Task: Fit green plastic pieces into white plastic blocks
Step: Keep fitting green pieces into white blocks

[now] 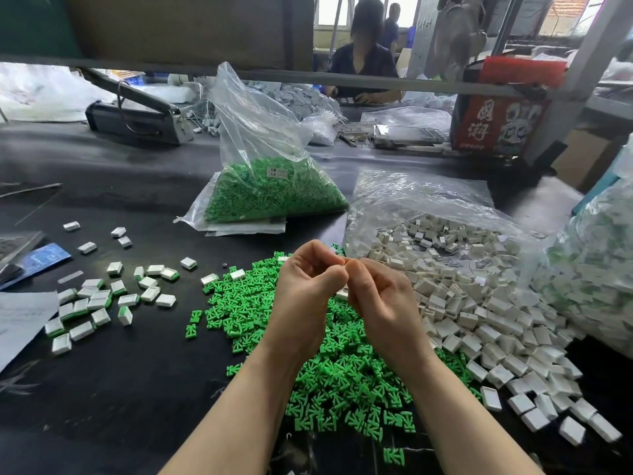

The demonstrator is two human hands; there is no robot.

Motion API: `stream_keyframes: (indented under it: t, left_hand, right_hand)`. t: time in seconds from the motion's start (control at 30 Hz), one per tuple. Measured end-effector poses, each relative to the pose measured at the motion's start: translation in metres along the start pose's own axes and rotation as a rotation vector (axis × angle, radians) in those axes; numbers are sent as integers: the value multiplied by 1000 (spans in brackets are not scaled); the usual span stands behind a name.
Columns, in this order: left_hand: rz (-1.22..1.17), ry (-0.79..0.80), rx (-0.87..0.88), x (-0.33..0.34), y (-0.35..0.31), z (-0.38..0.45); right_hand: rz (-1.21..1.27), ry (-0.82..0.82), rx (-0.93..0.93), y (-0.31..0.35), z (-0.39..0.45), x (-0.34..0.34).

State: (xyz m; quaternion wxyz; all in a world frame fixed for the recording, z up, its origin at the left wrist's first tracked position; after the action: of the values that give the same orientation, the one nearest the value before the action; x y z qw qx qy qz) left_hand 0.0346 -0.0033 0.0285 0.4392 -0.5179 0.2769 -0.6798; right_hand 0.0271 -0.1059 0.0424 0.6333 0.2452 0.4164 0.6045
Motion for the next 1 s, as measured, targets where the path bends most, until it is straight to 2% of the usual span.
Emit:
stream_keyframes:
  t: [0.47,0.67,0.87,1.0]
  left_hand:
    - [0,-5,-29,-1,4,-1]
    - [50,10,27,-3,-3,0]
    - [80,-25,40,-6,-3,0]
    - [41,16,45,-5,-5,-1]
  right_hand:
    - [-17,-17,3,-6,0,0]
    - [161,38,91,-11,-2,5]
    - [313,28,220,-23,-3,6]
    - [370,9,276,-26,0,4]
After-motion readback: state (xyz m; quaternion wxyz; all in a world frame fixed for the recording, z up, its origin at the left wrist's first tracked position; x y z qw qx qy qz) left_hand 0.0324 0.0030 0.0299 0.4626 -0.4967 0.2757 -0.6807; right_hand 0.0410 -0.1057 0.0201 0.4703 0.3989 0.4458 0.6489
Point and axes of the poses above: each hand's wrist, its own z-axis towards the middle knuckle, its own x-axis out of the palm, y = z × x, the point moved 6 cm from there along z, towards the middle knuckle, and after that the axes turned 1 degree about -z, right-handed, at the moved point
